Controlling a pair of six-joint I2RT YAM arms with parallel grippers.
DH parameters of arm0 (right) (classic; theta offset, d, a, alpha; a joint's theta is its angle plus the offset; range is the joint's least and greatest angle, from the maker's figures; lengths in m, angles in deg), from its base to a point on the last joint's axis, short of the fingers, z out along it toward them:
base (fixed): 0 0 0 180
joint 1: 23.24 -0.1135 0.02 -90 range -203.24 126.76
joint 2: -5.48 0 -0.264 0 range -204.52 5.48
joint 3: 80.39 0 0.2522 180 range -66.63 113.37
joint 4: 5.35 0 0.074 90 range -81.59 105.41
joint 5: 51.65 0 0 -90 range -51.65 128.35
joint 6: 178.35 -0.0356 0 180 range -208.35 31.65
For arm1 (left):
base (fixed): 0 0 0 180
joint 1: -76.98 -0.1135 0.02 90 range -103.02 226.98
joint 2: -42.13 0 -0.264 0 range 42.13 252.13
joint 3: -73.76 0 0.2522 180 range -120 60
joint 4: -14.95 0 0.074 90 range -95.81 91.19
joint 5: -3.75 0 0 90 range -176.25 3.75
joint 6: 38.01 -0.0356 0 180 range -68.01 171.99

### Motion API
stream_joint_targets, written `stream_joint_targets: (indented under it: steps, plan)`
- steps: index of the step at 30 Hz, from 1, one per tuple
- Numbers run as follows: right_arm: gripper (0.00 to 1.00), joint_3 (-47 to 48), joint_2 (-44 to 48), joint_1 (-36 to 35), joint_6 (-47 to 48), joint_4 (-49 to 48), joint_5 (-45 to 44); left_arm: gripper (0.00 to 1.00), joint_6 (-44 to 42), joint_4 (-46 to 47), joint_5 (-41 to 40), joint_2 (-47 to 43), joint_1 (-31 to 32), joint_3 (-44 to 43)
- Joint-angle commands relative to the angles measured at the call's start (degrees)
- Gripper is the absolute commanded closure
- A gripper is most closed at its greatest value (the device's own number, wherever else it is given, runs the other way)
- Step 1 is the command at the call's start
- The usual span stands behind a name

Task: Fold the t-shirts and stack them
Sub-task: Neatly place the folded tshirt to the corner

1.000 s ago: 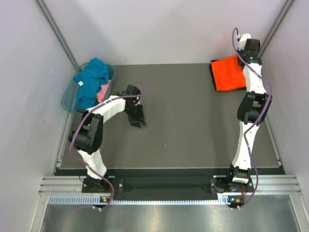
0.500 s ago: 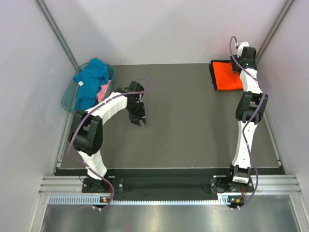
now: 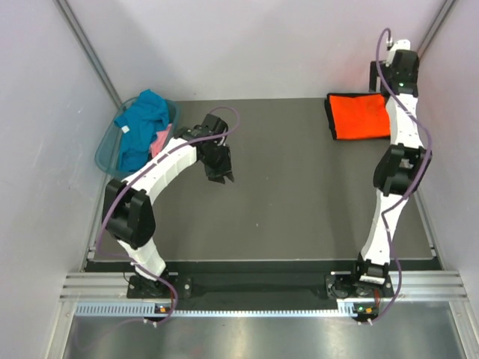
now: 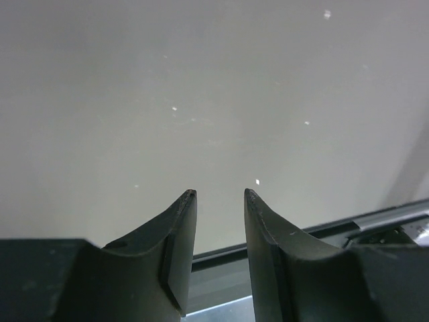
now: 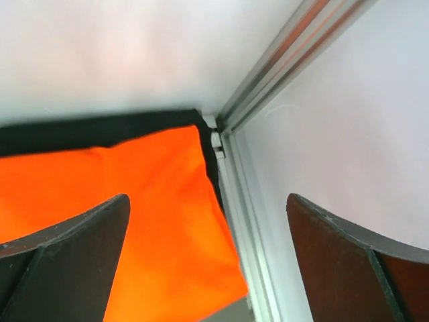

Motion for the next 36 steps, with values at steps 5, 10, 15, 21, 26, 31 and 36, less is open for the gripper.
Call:
stream_joint_targets:
  steps: [5, 10, 15, 21, 26, 31, 36]
  plan:
    - [0.00, -9.3, 17.7, -5.6, -11.3, 10.2, 8.8, 0.60, 3.6, 6.4, 7.2, -6.4, 0.6, 2.7]
    - [0.00, -24.0, 29.5, -13.8, -13.7, 9.6, 17.1, 0.55, 6.4, 17.1, 14.2, -9.4, 0.6, 8.7]
    - [0.00, -43.1, 40.8, -21.3, -20.5, 2.6, 26.2, 0.49, 8.8, 28.9, 11.9, -16.3, 0.6, 16.9]
    - [0.00, -77.8, 61.2, -23.9, -41.8, -25.7, 37.2, 0.45, 9.2, 39.2, 7.7, -26.0, 0.7, 29.4]
    - [0.00, -100.6, 75.6, -24.5, -50.9, -29.5, 37.5, 0.42, 15.8, 58.6, 6.6, -38.1, 0.7, 47.7]
    - [0.00, -116.9, 91.1, -24.4, -56.2, -25.8, 34.1, 0.39, 23.1, 69.7, 6.6, -50.2, 0.7, 62.1]
    - [0.00, -130.7, 112.2, -24.4, -66.7, -23.7, 31.7, 0.37, 29.3, 74.8, 6.6, -63.5, 0.6, 77.1]
